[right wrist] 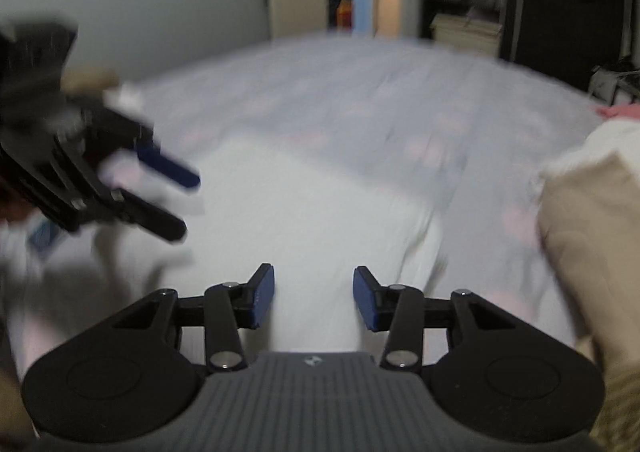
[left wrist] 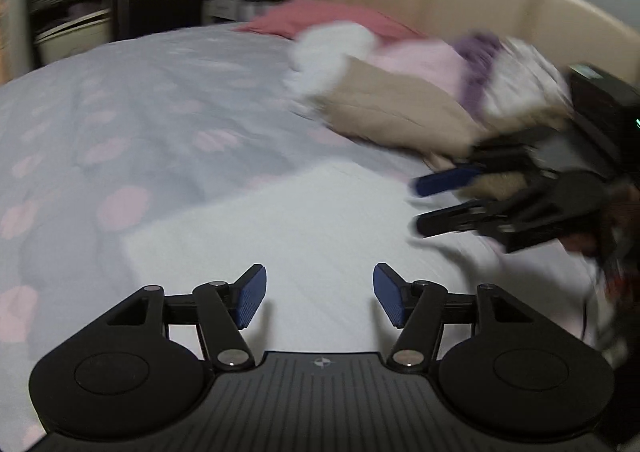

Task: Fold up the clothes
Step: 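Move both open grippers to the folded white gauze bundle, then grasp the folded bundle's edge with both grippers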

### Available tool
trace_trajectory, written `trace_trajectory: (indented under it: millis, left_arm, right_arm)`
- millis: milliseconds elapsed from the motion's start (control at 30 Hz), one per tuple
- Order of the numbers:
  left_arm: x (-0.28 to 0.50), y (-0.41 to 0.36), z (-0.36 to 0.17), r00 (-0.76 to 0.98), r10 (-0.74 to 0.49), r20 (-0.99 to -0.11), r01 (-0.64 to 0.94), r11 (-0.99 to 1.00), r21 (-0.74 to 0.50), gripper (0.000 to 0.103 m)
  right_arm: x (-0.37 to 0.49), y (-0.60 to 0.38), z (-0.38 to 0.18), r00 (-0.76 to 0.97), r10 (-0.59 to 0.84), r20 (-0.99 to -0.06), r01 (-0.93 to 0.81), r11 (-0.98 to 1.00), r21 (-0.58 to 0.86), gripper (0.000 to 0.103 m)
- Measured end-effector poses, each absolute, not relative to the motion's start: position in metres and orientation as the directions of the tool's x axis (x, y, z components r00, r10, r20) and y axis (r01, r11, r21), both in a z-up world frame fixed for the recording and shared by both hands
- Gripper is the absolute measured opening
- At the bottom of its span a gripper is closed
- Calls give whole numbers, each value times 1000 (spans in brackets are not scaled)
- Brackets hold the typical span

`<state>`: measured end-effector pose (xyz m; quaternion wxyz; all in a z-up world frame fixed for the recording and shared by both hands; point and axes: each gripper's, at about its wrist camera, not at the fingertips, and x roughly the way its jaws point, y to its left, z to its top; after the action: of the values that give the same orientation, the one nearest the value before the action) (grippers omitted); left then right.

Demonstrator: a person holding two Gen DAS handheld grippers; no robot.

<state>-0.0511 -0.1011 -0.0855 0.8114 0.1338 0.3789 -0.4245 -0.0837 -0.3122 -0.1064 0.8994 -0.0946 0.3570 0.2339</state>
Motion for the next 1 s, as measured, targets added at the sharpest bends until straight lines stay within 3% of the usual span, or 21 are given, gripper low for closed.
trace_trajectory:
  millis: [100,200,333,533,667,1000]
  left_arm:
    - [-52,-108,-106,285,-521,-804,774,621,-128,58]
    - [-44,-102,-104,274,-534,-800,751,639,-169,58]
    - [-29,-85,-84,332,-552,-765,690,695,-202,58]
    - [13,-33,-82,267,-565,-781,424,796,-432,64]
    - [33,-4,-103,158,-607,-779,285,783,-553,64]
    - [52,7,-125,156,-567,-809,274,812,-516,65]
  right_arm:
    - [-98,-325,-121,595,329,-733,-525,850,-44,47]
    - [-99,-345,-106,583,344,-736,-496,868,12,48]
    - [-94,-377,-81,623,392,-677,-361,912,195,79]
    - [-76,-396,-92,549,470,-691,-190,875,444,89]
    - [-68,-396,-110,482,537,-692,-105,820,563,90]
    - [-45,-402,-129,457,556,-694,33,769,638,90]
